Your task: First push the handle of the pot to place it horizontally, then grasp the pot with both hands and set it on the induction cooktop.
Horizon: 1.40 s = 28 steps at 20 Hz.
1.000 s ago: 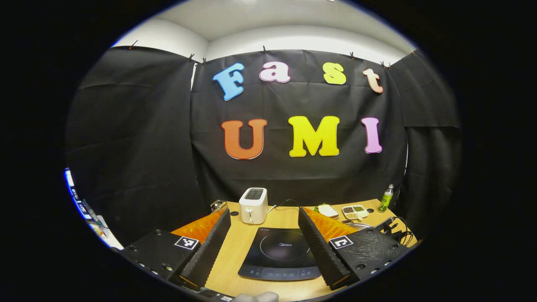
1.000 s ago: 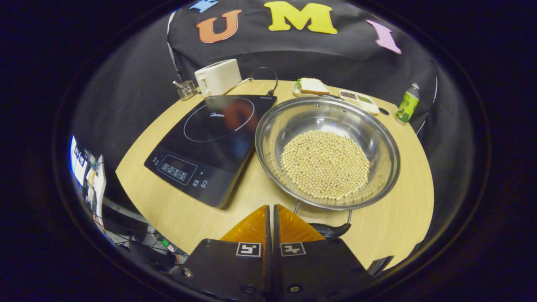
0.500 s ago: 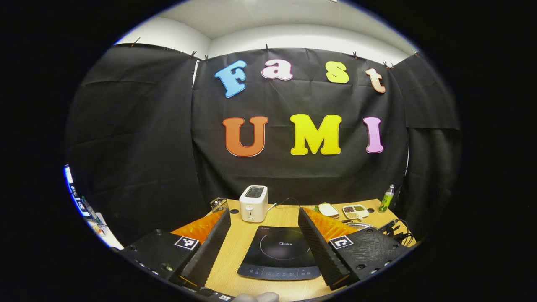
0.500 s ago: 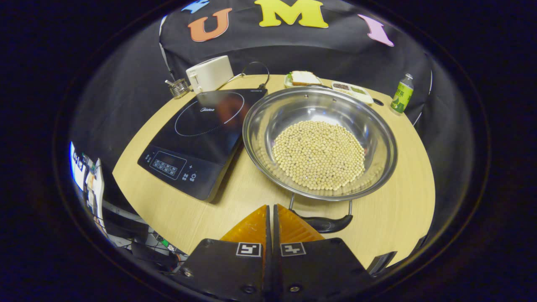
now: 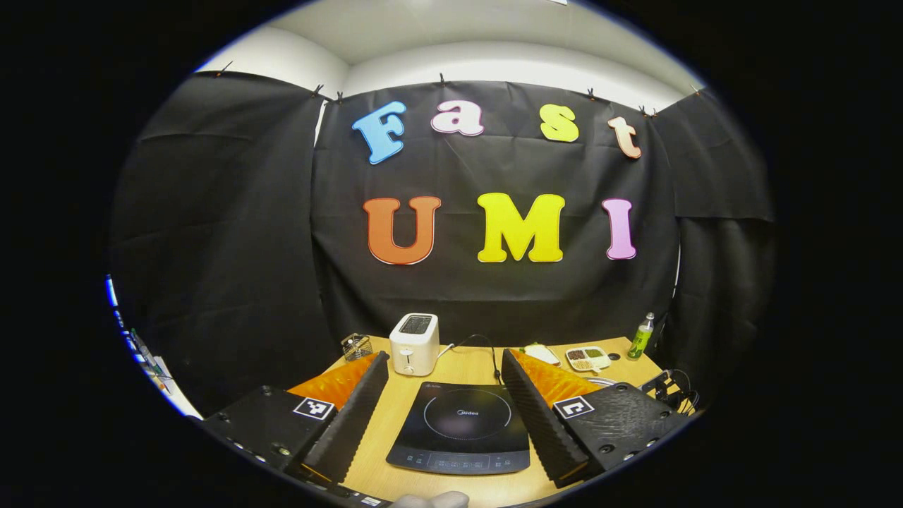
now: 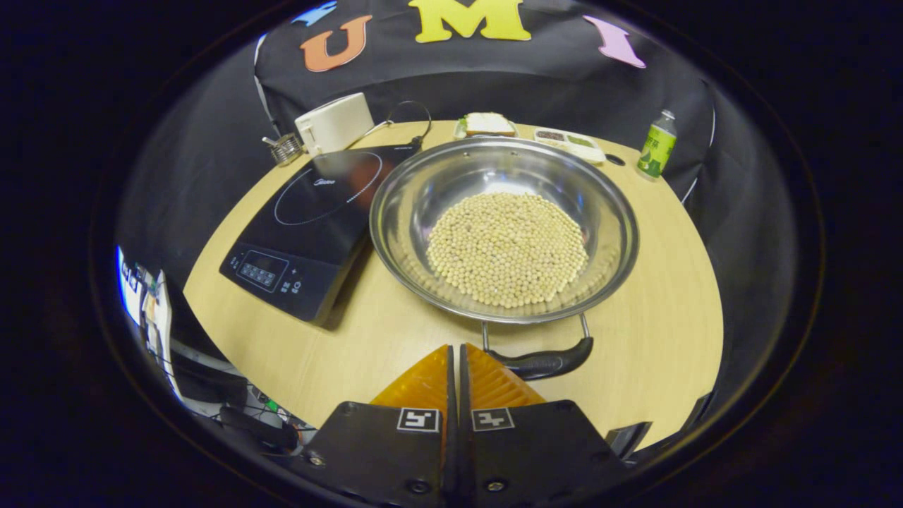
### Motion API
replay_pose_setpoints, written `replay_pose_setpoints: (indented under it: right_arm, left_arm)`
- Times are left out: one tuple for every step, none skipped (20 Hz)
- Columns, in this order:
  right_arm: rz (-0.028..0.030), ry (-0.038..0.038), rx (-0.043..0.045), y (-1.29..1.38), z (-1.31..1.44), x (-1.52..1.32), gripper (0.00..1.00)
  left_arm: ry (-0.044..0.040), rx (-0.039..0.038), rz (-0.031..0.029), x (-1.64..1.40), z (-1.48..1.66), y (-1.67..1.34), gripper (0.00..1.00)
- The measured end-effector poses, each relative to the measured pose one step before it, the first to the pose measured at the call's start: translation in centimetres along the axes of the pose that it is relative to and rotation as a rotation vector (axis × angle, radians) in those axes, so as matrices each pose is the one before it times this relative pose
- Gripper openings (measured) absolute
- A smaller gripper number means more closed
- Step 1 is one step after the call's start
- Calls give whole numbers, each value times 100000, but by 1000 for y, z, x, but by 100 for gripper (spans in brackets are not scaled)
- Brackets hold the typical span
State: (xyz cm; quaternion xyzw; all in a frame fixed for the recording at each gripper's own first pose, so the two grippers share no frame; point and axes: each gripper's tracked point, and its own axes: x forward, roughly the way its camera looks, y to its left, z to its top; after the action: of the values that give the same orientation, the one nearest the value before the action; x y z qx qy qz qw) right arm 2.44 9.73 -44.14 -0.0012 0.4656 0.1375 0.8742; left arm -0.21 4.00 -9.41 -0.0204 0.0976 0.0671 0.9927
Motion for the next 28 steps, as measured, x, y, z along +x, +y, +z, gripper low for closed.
replay_pose_setpoints:
  right_arm:
    - [-848, 255, 362, -573, -175, -150, 0]
    - [-507, 94, 612, -629, -33, -125, 0]
    - [-350, 338, 1013, -519, -87, -87, 4]
    - [-278, 70, 874, -441, -46, -112, 4]
    - [-382, 234, 786, -426, -13, -25, 4]
    - [-362, 111, 569, -460, -22, -38, 4]
    - [-457, 77, 269, -502, 46, -53, 0]
    - [-677, 0, 103, -497, 24, -15, 0]
    - [-591, 6, -10, -463, 85, -9, 4]
    - [-511, 234, 111, -443, -80, -11, 4]
    - [-379, 73, 271, -432, 58, -21, 4]
    - [-336, 131, 300, -397, 4, -20, 4]
    - [-451, 92, 335, -415, 130, 5, 4]
    - [-436, 171, 4, -434, 5, 52, 4]
    - [-439, 249, -458, -450, 102, 53, 4]
    - [-439, 241, -376, -353, -12, 12, 4]
    - [-403, 107, -122, -414, 62, 6, 4]
    - [-279, 268, 118, -442, 77, -13, 4]
    - [-97, 124, 141, -445, 84, 31, 4]
    - [-889, 323, 332, -589, 21, -74, 4]
    - [-902, 386, 397, -647, -90, 36, 4]
    - [-841, 247, 698, -699, -104, 72, 4]
    - [-1037, 82, 1161, -723, 24, -125, 4]
    - [238, 46, 1800, -493, 141, -39, 4]
    - [270, 147, 1943, -366, 20, -7, 4]
    - [-225, 178, 1626, -509, 30, 49, 4]
    - [-596, -13, 1127, -470, 160, 2, 1]
    - [211, 128, 1041, -185, 83, 87, 0]
  left_arm:
    - [-210, -115, -482, 50, 78, -195, 97]
    - [-227, -224, -320, 130, 47, -209, 97]
    - [-228, -206, -373, 200, 39, -106, 97]
    - [-57, -161, -368, 73, 106, -229, 97]
    - [79, -138, -374, 49, -57, -192, 97]
    - [-80, -138, -330, 52, 25, -125, 97]
    - [140, -14, -267, -24, -61, -195, 97]
    - [27, -33, -237, 67, 19, -119, 97]
    - [76, -224, -386, 146, -107, -184, 97]
    - [131, -181, -428, 108, -81, -216, 97]
    - [221, -52, -190, 46, -30, -109, 97]
    - [123, 31, -191, 161, -39, -115, 97]
    - [134, 27, -97, 30, -36, -94, 97]
    - [-27, -57, -103, 106, 31, -51, 97]
    - [34, -39, -65, 45, 54, -103, 97]
    - [67, -24, 92, 58, 19, -47, 97]
    - [82, -231, -229, 128, -158, -162, 97]
    - [24, -229, -87, 159, 24, -97, 97]
    - [85, -35, -37, 67, 50, -102, 97]
    - [34, 119, 140, 58, 60, -75, 97]
    - [-62, 54, 74, 109, 18, -37, 97]
    - [40, -7, 78, 60, -55, -116, 97]
    - [191, -8, 77, 134, -15, -136, 97]
    - [69, -72, 194, 105, 34, -80, 97]
    - [26, -232, 127, 116, -19, -69, 97]
    - [84, -189, 40, 145, 80, -172, 97]
    - [159, 76, 104, 127, -82, -60, 97]
    - [22, 221, 196, 184, 11, -145, 97]
